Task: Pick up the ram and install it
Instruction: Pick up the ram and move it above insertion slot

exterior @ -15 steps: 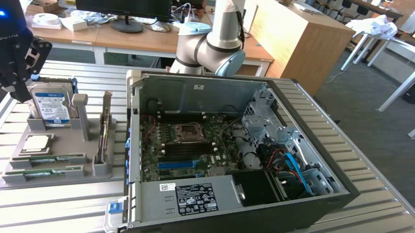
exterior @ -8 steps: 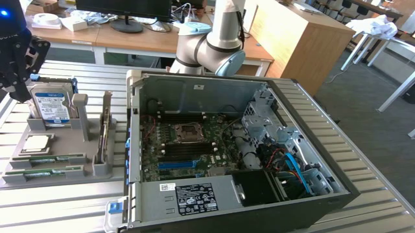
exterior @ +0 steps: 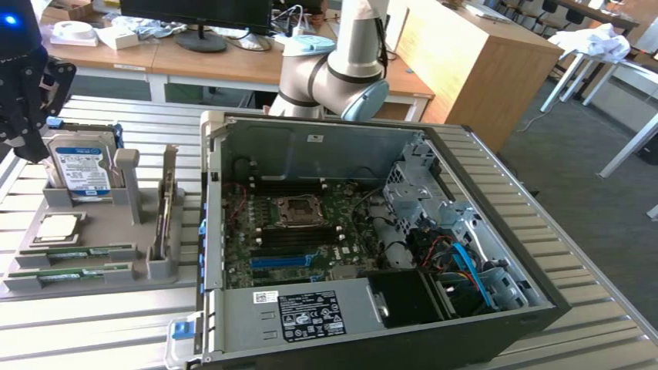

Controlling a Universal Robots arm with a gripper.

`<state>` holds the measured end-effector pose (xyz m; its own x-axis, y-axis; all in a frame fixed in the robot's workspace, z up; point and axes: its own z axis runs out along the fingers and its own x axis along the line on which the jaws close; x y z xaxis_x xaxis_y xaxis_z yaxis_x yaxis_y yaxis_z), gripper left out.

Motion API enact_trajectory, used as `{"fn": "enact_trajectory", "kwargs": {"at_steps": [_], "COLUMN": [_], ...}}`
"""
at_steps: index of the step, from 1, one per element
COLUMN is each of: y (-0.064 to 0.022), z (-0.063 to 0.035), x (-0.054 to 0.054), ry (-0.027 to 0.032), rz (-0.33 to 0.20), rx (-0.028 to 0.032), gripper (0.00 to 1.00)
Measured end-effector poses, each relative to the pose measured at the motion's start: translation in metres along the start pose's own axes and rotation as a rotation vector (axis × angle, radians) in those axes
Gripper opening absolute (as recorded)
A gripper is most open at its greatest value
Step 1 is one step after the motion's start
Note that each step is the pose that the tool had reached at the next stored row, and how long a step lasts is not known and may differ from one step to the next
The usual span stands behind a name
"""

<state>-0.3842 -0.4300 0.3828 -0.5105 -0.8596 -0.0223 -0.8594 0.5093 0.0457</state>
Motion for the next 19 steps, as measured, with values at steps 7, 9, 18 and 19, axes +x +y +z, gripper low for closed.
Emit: {"fn": "enact_trajectory", "kwargs": {"at_steps": [7, 9, 18, 19], "y": [0.0000, 0.0000, 0.0000, 0.0000], "z": [0.0001, 0.0001, 0.0002, 0.0002], "x": [0.0000, 0.0000, 0.0000, 0.0000], "ry": [0.0036, 0.0047, 0.0091, 0.0096], "rz": [-0.079, -0.102, -0.199, -0.208], "rx": [-0.0018, -0.0023, -0.0044, -0.0046], "gripper": [0.10, 0.10, 0.10, 0.10]}}
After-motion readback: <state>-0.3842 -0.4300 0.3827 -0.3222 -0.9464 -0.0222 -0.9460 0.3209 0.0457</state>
